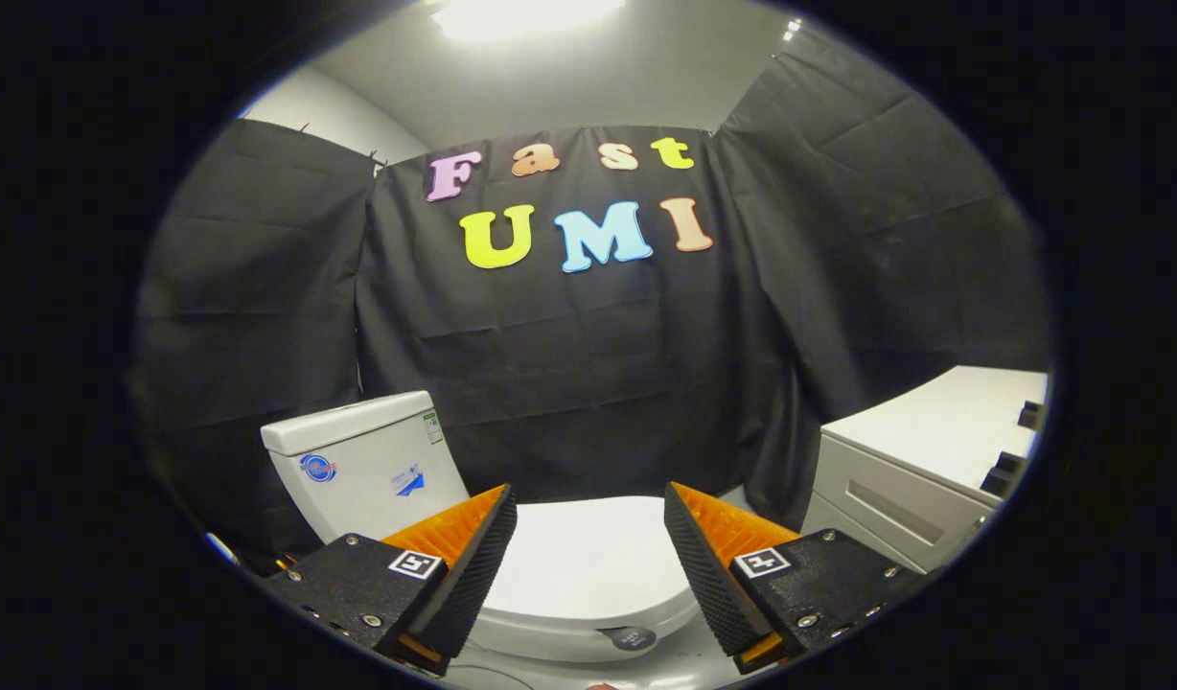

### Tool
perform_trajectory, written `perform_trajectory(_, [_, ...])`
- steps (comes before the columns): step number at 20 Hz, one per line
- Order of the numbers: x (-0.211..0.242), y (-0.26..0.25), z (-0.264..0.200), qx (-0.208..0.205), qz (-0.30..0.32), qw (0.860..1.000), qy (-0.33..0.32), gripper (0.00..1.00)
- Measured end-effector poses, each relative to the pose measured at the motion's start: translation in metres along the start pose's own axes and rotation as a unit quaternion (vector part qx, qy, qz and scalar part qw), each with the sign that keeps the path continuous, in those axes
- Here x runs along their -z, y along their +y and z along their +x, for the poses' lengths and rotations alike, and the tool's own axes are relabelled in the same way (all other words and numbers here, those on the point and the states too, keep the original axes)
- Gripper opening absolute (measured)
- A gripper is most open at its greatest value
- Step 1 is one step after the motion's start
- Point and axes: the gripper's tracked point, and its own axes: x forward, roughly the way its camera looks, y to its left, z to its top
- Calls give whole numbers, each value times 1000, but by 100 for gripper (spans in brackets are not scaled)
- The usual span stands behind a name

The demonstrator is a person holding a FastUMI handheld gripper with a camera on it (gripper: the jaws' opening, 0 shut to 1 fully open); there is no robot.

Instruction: Open the toilet lid.

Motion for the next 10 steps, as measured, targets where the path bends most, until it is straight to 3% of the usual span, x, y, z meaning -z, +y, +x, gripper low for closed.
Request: perform_trajectory(10, [50,-47,22,9,118,989,88,95])
